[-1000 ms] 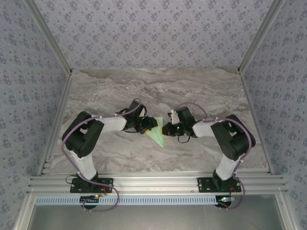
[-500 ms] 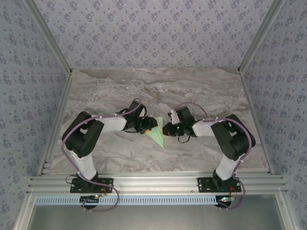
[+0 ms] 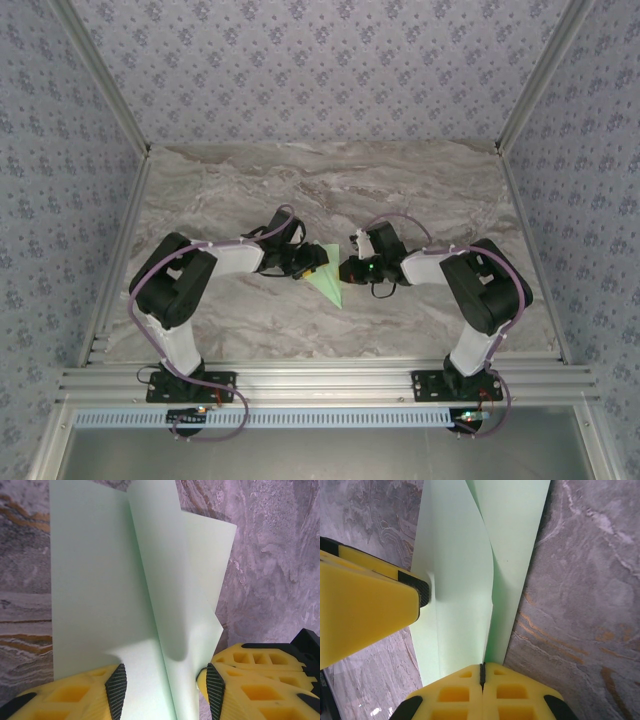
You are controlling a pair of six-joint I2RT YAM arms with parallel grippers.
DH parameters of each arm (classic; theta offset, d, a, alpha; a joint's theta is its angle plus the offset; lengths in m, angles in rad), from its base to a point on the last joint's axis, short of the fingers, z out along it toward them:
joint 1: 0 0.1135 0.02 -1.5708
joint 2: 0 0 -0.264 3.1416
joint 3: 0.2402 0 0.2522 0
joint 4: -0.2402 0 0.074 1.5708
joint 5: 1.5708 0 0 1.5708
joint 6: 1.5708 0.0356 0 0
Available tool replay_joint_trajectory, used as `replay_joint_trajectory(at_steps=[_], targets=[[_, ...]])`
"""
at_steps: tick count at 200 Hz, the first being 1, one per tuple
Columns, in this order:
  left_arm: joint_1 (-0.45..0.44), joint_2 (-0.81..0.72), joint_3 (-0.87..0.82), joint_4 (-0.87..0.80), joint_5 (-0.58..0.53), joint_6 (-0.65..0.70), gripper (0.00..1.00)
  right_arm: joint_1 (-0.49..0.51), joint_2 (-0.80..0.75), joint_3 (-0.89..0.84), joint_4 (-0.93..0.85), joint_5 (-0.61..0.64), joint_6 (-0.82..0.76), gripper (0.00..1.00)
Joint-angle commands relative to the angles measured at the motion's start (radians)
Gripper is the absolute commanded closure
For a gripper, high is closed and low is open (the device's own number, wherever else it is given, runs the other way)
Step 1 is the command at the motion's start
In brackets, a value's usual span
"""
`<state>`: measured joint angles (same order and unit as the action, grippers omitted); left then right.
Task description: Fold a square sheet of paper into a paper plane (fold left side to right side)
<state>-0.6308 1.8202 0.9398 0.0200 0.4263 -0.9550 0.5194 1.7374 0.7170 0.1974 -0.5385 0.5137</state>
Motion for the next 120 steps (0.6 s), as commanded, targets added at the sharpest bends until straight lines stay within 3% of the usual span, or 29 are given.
replay_joint_trajectory(at_steps=[1,120], targets=[[-0.007,0.031,-0.003,-0.051,-0.035,0.015,0.51,-0.001,-0.004,0.018,-0.032,0.002,-0.024,0.96],[-0.008,0.036,0.000,-0.051,-0.031,0.017,0.51,-0.001,-0.001,0.034,-0.076,0.035,-0.041,0.96]])
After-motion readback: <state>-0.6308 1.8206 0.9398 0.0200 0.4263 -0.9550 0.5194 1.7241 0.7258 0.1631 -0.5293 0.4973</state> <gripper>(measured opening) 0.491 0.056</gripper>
